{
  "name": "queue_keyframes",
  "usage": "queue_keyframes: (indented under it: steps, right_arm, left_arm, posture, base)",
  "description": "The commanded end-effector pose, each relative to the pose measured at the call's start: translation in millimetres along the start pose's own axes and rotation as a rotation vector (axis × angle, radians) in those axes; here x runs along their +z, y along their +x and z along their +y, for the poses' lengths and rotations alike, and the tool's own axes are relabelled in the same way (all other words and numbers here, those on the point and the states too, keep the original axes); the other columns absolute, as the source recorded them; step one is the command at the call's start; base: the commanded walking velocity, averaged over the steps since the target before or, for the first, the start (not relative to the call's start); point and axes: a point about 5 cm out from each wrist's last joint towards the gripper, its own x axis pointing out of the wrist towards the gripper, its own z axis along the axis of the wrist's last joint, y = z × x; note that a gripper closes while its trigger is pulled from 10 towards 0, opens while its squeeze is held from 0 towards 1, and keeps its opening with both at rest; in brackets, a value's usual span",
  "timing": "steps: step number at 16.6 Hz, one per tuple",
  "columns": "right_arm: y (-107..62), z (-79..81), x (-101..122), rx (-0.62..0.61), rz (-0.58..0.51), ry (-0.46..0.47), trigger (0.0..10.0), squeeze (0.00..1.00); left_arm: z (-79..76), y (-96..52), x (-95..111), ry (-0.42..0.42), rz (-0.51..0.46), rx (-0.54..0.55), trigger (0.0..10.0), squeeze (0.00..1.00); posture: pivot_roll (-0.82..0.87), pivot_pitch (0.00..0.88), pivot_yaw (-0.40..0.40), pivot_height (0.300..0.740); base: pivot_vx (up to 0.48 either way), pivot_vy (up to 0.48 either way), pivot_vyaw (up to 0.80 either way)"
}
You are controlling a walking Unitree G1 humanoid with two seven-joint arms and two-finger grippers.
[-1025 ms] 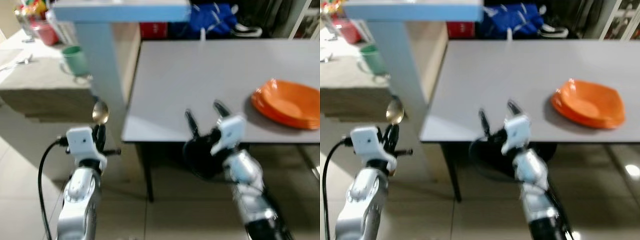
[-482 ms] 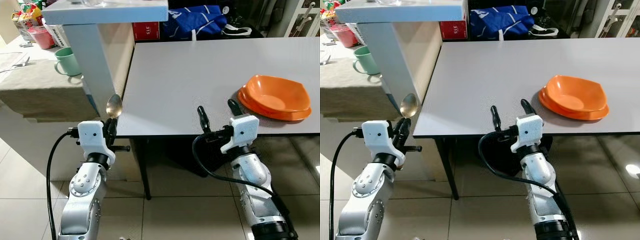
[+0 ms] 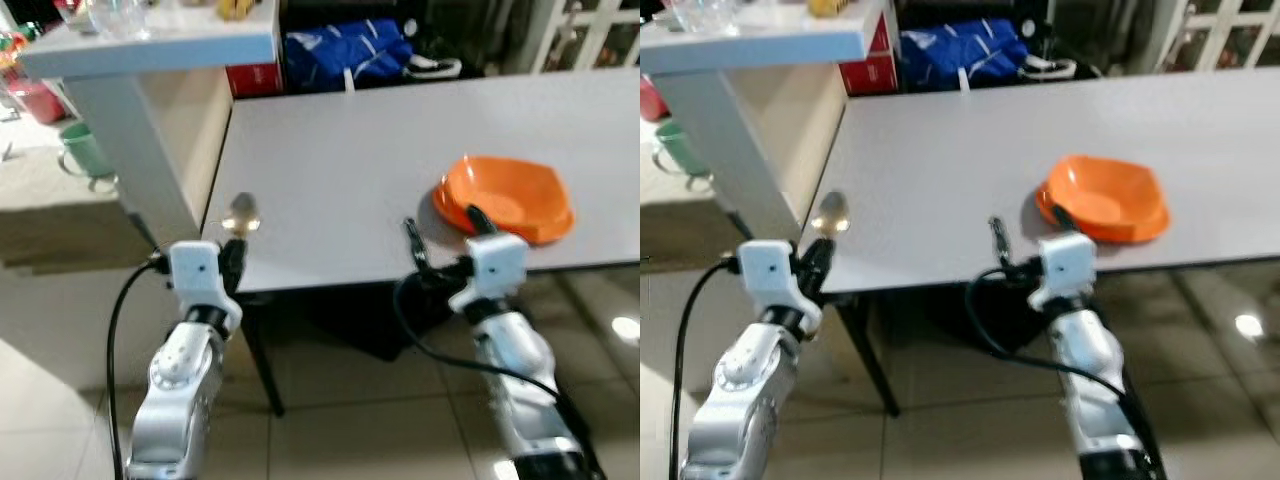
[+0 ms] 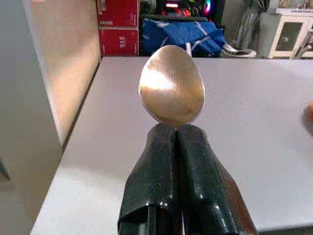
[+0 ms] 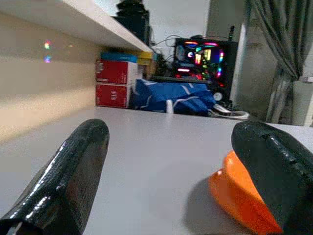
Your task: Setting the table
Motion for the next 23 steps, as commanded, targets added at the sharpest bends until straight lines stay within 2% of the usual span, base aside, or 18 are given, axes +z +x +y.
queue_keyframes:
  steps: [1,6,8,10,12,16,20,23]
  right_arm:
    - [3.4,8.5,3,0.024,-0.006,0.009,10.0,0.0]
    - [-5.2,8.9,-2,0.04,0.026,0.013,10.0,0.0]
    - [-22.0,3.8,-4,0.041,0.067,0.019,10.0,0.0]
    - [-31.8,0.6,-3,0.042,0.079,0.004,10.0,0.0]
    - [-33.7,-0.5,4,0.042,0.06,-0.014,10.0,0.0]
    - [-40.7,7.6,17,0.05,0.016,-0.043,10.0,0.0]
    - [-47.1,7.2,15,0.034,0.041,-0.046,10.0,0.0]
    - [-44.9,9.7,17,0.027,0.037,-0.04,10.0,0.0]
  left_arm:
    - [11.2,-0.3,1,0.013,0.003,0.038,0.0,0.0]
    - [18.5,-2.8,5,0.03,-0.003,0.052,0.0,0.0]
    - [37.6,-22.5,9,0.03,0.017,0.1,0.0,0.0]
    - [43.6,-30.1,14,0.057,0.019,0.101,0.0,0.0]
    - [39.9,-26.1,24,0.078,-0.008,0.06,0.0,0.0]
    - [28.1,-18.7,30,0.038,-0.016,0.003,0.0,0.0]
    - [32.1,-14.8,26,0.04,0.021,0.018,0.0,0.0]
    - [40.6,4.3,25,0.016,0.069,0.058,0.0,0.0]
  posture:
    - [-0.15,0.0,0.1,0.74]
    - [-0.15,0.0,0.112,0.74]
    - [-0.16,0.0,0.118,0.74]
    - [-0.16,0.0,0.125,0.74]
    - [-0.17,0.0,0.131,0.74]
    - [-0.19,0.0,0.145,0.74]
    - [-0.2,0.0,0.153,0.74]
    - [-0.21,0.0,0.159,0.74]
  base:
    - [0.277,-0.39,0.0]
    - [0.285,-0.383,0.0]
    - [0.281,-0.386,0.0]
    - [0.285,-0.382,0.0]
    - [0.283,-0.384,0.0]
    - [0.156,-0.181,0.0]
    - [0.0,0.0,0.0]
    - [0.0,0.0,0.0]
